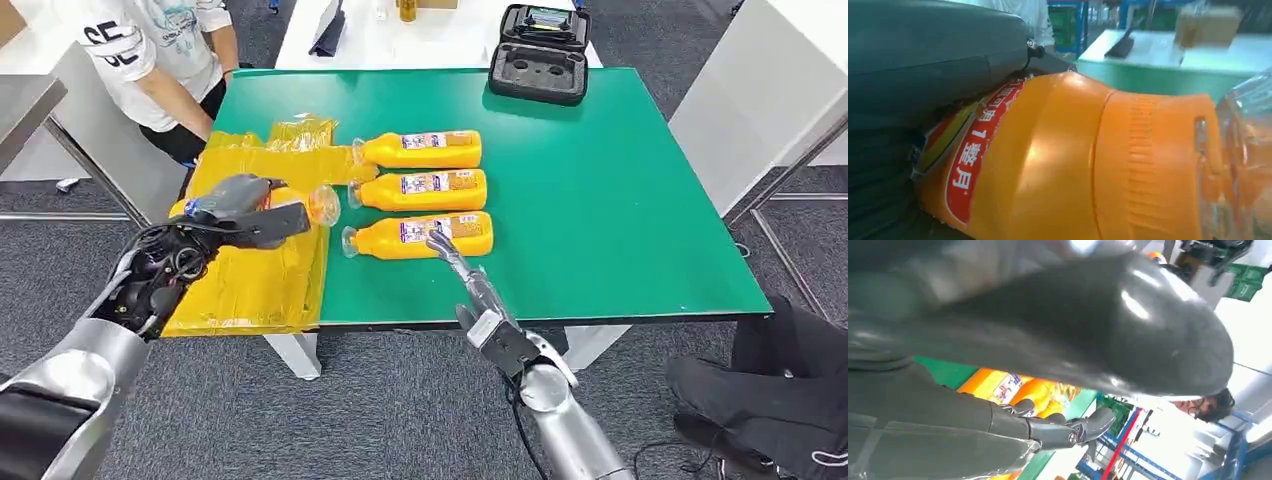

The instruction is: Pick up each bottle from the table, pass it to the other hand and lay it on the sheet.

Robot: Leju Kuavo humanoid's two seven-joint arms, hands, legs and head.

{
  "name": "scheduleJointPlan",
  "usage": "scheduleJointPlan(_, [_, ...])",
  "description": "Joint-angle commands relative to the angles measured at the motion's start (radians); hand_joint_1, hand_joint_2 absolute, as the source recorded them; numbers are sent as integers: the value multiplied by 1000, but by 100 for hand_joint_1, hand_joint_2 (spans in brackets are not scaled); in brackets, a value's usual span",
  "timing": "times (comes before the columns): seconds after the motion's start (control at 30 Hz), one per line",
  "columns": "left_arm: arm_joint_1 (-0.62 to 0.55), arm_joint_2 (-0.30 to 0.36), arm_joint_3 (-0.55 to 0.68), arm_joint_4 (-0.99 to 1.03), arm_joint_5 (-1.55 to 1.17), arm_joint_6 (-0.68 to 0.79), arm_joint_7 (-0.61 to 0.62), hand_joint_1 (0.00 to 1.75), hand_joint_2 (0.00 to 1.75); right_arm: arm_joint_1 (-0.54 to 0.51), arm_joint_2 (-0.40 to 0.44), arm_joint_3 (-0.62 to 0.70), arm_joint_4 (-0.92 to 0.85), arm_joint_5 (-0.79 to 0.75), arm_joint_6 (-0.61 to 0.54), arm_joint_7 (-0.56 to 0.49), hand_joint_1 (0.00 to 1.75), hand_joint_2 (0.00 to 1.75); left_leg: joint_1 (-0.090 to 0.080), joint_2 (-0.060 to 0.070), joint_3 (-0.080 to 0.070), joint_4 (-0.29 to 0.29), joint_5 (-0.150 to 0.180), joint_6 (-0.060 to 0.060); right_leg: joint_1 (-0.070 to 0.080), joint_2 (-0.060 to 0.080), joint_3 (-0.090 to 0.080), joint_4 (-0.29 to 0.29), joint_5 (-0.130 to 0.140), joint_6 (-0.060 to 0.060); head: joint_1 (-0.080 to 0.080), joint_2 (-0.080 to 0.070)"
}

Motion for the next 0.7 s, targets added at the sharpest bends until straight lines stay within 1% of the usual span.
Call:
scheduleJointPlan(0.03, [-11,-8,-34,83,-41,13,52,175,175,-57,23,-15,81,6,8,2,0,0,1,2,7,-1,-2,-2,1,2,7,-1,-2,-2,0,0])
scheduleJointPlan(0.1, [-12,-10,-33,82,-41,12,52,175,175,-56,23,-15,81,6,9,2,0,0,0,0,3,0,-1,-1,0,0,3,-1,-1,-1,0,0])
scheduleJointPlan(0.13, [-8,-9,-26,77,-56,13,67,175,175,-55,22,-14,78,5,11,0,0,0,1,0,5,0,-2,-2,1,0,5,-1,-2,-1,0,0])
scheduleJointPlan(0.17, [6,-8,-16,67,-81,17,100,175,175,-63,26,-9,87,4,16,0,0,0,1,0,3,0,-1,-1,1,0,3,-1,-1,-1,0,0])
scheduleJointPlan(0.23, [29,-10,7,71,-98,4,118,175,175,-75,39,1,108,4,19,2,0,0,1,2,4,0,-2,-1,1,2,4,-1,-1,-1,0,0])
scheduleJointPlan(0.27, [33,-11,15,80,-105,1,124,175,175,-78,45,4,112,6,19,4,0,0,1,3,7,-1,-3,-2,1,3,6,-1,-2,-2,0,0])
scheduleJointPlan(0.33, [29,-19,33,113,-120,0,143,175,175,-91,52,8,122,11,20,9,0,0,0,3,4,-1,-2,-1,0,3,4,-1,-1,-1,0,0])
scheduleJointPlan(0.37, [26,-25,46,131,-124,6,150,175,175,-101,52,9,130,12,20,12,0,0,1,4,6,0,-3,-2,1,4,5,-1,-1,-2,0,0])
scheduleJointPlan(0.47, [21,-31,61,166,-125,5,158,175,175,-118,52,10,152,13,22,16,0,0,0,0,2,0,-1,-1,0,1,2,-1,0,-1,0,0])
scheduleJointPlan(0.53, [18,-37,89,198,-106,-5,150,175,175,-134,51,13,181,13,22,16,0,0,2,2,7,0,-3,-2,2,2,7,-1,-2,-2,0,0])
scheduleJointPlan(0.57, [14,-43,111,219,-83,-29,132,175,175,-143,49,15,196,7,24,14,0,0,1,1,4,0,-2,-2,1,2,4,-1,-1,-1,0,0])
scheduleJointPlan(0.6, [9,-40,105,236,-97,-16,147,175,175,-151,47,16,209,0,24,6,0,0,2,3,6,0,-2,-2,2,3,6,-1,-1,-2,0,0])
scheduleJointPlan(0.63, [8,-42,103,244,-106,-7,154,175,175,-152,48,17,212,-8,31,-1,0,0,1,2,4,0,-1,-1,1,2,4,-1,-1,-1,0,0])
scheduleJointPlan(0.7, [8,-42,103,244,-106,-7,154,175,175,-152,48,17,212,-8,31,-1,0,0,2,1,6,0,-2,-2,2,2,7,-1,-2,-2,0,0])
